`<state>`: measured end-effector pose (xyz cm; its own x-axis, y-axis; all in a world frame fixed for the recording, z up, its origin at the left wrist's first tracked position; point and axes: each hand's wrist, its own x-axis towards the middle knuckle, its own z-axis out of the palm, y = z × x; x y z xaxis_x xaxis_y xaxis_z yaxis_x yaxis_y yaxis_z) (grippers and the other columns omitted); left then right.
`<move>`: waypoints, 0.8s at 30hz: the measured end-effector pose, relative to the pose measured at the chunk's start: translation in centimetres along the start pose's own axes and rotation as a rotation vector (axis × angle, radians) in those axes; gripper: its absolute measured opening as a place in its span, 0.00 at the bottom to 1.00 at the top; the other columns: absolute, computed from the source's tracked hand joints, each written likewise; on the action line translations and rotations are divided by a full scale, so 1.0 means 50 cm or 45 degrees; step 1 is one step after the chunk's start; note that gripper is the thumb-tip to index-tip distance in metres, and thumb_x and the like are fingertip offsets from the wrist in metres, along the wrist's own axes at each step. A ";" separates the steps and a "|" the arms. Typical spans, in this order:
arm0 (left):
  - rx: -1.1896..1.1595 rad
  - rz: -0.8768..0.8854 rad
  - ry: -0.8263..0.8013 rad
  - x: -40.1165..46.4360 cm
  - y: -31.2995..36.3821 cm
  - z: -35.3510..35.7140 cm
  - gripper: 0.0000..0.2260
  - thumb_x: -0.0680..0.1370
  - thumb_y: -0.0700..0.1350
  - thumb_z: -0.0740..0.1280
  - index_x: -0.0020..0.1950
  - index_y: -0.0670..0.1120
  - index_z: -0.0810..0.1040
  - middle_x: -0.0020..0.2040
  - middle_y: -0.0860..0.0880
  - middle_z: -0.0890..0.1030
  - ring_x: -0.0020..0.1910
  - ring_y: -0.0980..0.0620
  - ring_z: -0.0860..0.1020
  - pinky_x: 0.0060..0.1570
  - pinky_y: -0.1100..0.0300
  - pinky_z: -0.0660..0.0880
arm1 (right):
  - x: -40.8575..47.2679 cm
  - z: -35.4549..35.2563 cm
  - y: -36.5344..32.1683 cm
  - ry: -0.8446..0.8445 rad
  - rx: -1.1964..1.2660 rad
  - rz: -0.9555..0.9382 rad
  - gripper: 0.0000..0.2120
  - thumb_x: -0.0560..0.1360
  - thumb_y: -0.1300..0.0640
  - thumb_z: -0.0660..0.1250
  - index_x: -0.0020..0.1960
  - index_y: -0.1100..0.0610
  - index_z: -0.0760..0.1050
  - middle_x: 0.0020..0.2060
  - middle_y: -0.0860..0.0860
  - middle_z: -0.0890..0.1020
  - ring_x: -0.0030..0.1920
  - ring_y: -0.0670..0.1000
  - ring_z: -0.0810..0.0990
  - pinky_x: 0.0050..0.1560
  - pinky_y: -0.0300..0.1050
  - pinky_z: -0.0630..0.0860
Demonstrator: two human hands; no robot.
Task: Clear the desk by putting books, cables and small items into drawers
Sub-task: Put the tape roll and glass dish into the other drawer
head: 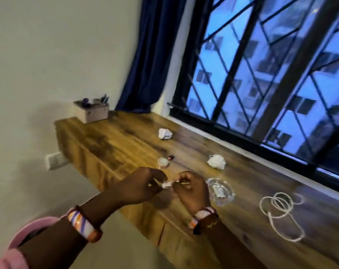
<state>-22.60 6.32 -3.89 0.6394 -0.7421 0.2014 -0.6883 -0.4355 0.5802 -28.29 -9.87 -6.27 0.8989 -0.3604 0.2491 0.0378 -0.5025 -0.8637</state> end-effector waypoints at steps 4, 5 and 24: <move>-0.075 0.092 -0.214 0.111 0.028 0.063 0.10 0.74 0.35 0.66 0.54 0.40 0.80 0.53 0.47 0.82 0.45 0.64 0.76 0.40 0.78 0.68 | 0.036 -0.140 0.093 0.312 -0.132 0.045 0.09 0.65 0.64 0.74 0.36 0.52 0.78 0.32 0.47 0.82 0.36 0.48 0.80 0.40 0.39 0.74; -0.075 0.079 -0.278 0.140 0.027 0.089 0.09 0.74 0.36 0.66 0.53 0.40 0.81 0.53 0.47 0.82 0.47 0.60 0.77 0.40 0.76 0.69 | 0.044 -0.172 0.127 0.386 -0.181 0.080 0.10 0.65 0.63 0.74 0.35 0.50 0.76 0.31 0.45 0.80 0.36 0.47 0.79 0.39 0.38 0.72; -0.282 -0.441 -0.477 0.408 -0.009 0.263 0.14 0.78 0.48 0.63 0.32 0.51 0.73 0.28 0.48 0.79 0.21 0.58 0.76 0.22 0.64 0.74 | 0.219 -0.223 0.333 0.085 0.368 0.160 0.09 0.67 0.67 0.73 0.35 0.54 0.80 0.32 0.53 0.83 0.34 0.48 0.80 0.39 0.43 0.77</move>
<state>-13.77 -15.33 -10.43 0.6221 -0.7225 -0.3016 -0.3452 -0.5989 0.7226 -22.68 -30.96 -13.05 0.8742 -0.4611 0.1522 0.0590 -0.2102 -0.9759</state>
